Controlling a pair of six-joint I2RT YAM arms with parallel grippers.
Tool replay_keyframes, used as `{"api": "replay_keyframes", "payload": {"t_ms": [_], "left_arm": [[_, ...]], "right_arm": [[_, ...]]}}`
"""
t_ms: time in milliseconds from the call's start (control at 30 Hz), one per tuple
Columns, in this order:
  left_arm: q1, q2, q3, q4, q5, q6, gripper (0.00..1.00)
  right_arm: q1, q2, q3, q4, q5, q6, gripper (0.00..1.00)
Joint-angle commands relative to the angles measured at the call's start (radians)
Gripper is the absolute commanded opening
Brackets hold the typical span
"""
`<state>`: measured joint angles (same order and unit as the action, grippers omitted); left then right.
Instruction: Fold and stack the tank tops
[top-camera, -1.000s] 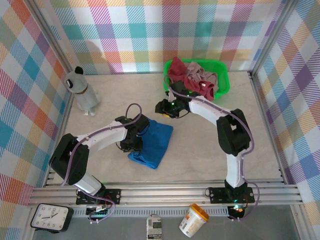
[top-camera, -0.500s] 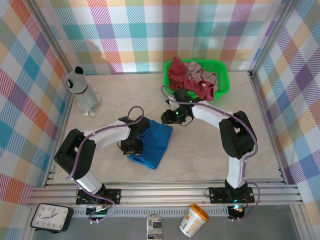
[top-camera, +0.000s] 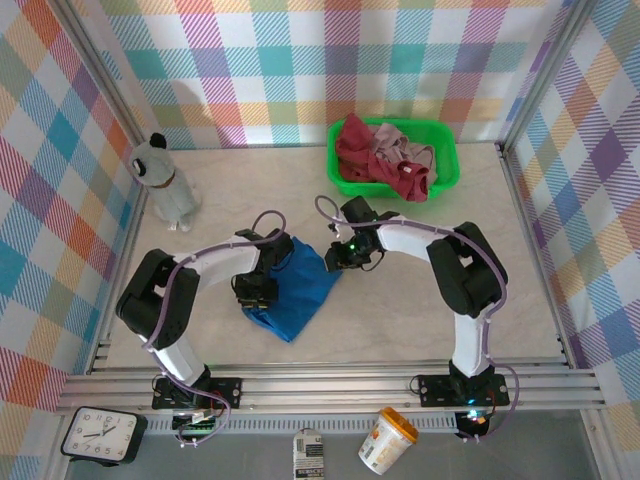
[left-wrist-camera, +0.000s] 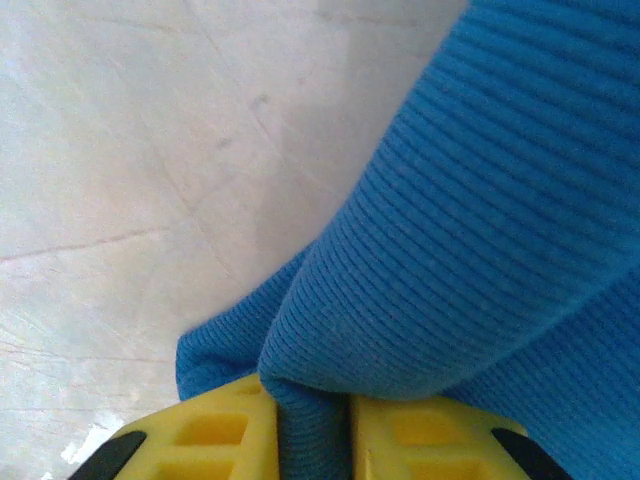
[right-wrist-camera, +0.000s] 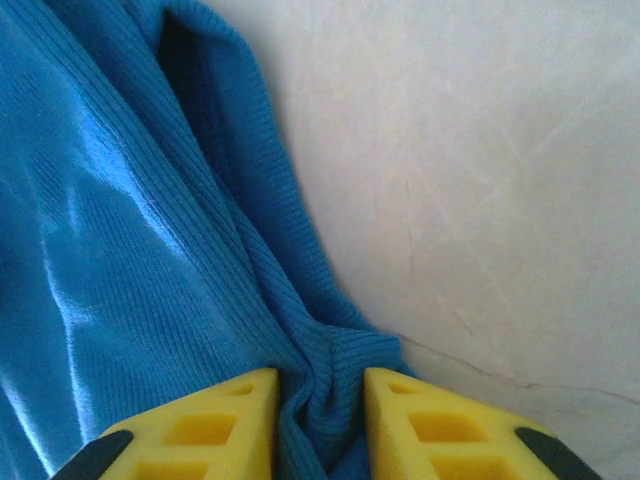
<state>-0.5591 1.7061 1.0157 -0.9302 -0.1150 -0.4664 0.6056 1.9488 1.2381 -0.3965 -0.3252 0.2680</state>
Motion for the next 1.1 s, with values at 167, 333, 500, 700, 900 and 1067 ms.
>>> {"api": "replay_keyframes", "payload": {"t_ms": [167, 333, 500, 700, 900, 1067], "left_arm": [[0.109, 0.166, 0.114, 0.021, -0.106, 0.217, 0.2], [0.142, 0.274, 0.258, 0.009, -0.144, 0.342, 0.26], [0.159, 0.339, 0.409, -0.051, -0.167, 0.424, 0.35], [0.168, 0.3, 0.536, -0.167, -0.138, 0.414, 0.44], [0.176, 0.183, 0.523, -0.247, -0.075, 0.311, 0.59], [0.215, 0.078, 0.342, -0.165, 0.056, 0.212, 0.66]], "right_arm": [[0.046, -0.069, -0.144, 0.031, -0.015, 0.046, 0.25], [0.063, -0.101, -0.155, 0.054, -0.047, 0.1, 0.25], [0.059, -0.116, -0.15, 0.045, -0.02, 0.127, 0.27], [0.038, -0.207, -0.167, 0.046, 0.053, 0.167, 0.33], [0.021, -0.24, -0.152, 0.067, 0.051, 0.203, 0.43], [0.023, -0.193, -0.104, 0.077, 0.044, 0.218, 0.53]]}}
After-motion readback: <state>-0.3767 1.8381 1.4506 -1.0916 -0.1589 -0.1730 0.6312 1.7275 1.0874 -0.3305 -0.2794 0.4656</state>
